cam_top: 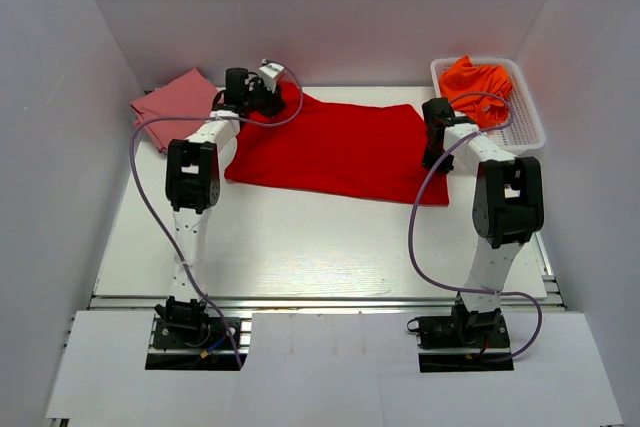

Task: Fold and stack the t-shirts
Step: Fold the flattened tshirt in 1/3 of the way

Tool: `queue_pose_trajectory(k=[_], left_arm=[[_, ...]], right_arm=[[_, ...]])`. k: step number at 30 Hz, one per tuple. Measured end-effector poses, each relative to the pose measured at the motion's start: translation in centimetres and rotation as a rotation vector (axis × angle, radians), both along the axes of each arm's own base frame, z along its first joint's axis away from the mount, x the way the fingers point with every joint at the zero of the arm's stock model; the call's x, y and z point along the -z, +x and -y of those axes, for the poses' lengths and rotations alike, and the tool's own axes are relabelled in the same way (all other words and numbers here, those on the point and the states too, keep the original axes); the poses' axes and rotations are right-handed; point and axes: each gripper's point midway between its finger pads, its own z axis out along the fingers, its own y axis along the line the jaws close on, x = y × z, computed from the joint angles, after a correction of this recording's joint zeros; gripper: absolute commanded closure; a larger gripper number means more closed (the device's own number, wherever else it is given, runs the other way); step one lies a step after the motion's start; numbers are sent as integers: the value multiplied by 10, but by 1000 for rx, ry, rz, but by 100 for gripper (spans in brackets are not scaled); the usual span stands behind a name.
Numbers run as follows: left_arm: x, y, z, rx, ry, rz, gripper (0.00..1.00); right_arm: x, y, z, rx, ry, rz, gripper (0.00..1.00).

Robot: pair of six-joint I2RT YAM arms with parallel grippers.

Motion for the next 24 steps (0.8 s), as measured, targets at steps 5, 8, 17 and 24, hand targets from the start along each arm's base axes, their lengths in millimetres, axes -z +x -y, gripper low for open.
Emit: queue_pose_trajectory(k=[5, 8, 17, 24], left_arm=[[10, 5, -23, -32, -21, -51, 0], [12, -2, -37, -61, -33, -84, 0], [-35, -35, -46, -149, -94, -155, 0], [-34, -126, -34, -161, -192, -291, 0]], right_arm=[[-1, 0, 1, -4, -4, -2, 20], [-7, 5, 0, -10, -4, 6, 14], [-31, 14, -19, -83, 51, 90, 10], [-45, -11, -49, -212, 139, 140, 10]])
